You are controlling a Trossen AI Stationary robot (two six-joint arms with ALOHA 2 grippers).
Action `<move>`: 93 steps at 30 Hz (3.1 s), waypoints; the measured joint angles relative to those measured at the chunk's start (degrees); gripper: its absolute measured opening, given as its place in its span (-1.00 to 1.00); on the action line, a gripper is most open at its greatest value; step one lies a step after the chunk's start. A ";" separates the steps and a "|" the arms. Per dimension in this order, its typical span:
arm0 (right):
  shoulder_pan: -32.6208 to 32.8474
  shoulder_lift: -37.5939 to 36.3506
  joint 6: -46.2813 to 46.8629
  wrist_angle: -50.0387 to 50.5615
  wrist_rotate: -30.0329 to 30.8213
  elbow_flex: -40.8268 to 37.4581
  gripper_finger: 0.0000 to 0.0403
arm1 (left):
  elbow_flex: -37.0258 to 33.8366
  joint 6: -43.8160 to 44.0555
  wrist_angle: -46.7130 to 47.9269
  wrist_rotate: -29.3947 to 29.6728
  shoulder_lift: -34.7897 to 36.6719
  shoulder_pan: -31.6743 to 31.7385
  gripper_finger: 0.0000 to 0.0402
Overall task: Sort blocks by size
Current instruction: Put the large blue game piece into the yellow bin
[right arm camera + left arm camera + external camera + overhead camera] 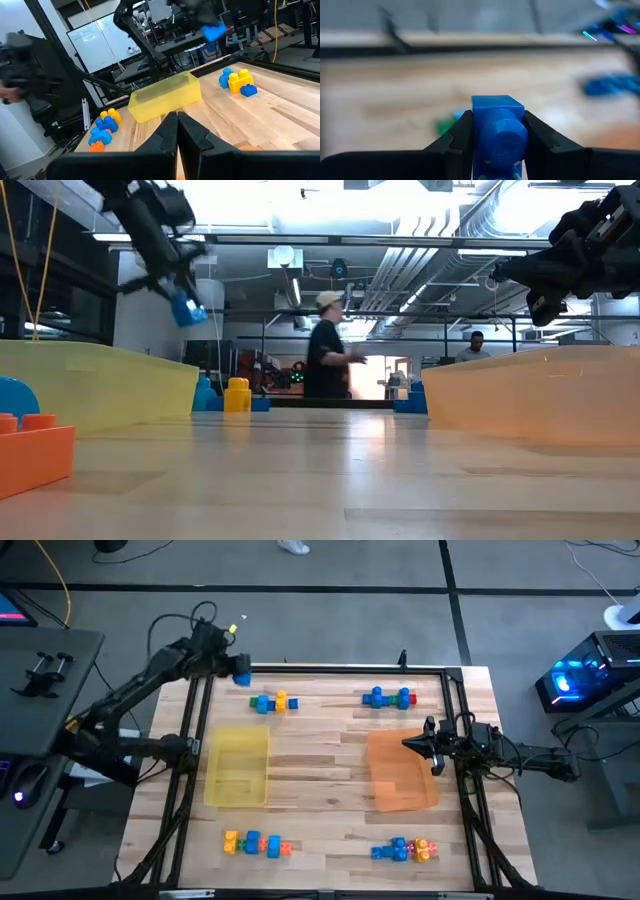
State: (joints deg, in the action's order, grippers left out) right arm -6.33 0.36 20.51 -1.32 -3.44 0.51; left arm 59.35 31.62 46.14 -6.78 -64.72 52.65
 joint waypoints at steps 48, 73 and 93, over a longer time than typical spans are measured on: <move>-0.02 0.00 0.00 0.00 0.00 0.00 -1.00 | 9.32 1.60 5.36 9.13 -30.75 -15.33 0.49; 0.00 0.00 -0.02 0.00 0.00 -0.02 -1.00 | 9.57 1.52 -12.32 2.15 -30.12 -13.38 0.49; 0.00 0.02 -0.02 0.00 0.02 -0.01 -1.00 | 13.55 -14.37 -16.48 -10.90 -8.68 -17.40 0.49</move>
State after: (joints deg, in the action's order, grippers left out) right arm -6.33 0.38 20.49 -1.32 -3.42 0.50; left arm 72.90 17.25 29.66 -17.68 -73.40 35.26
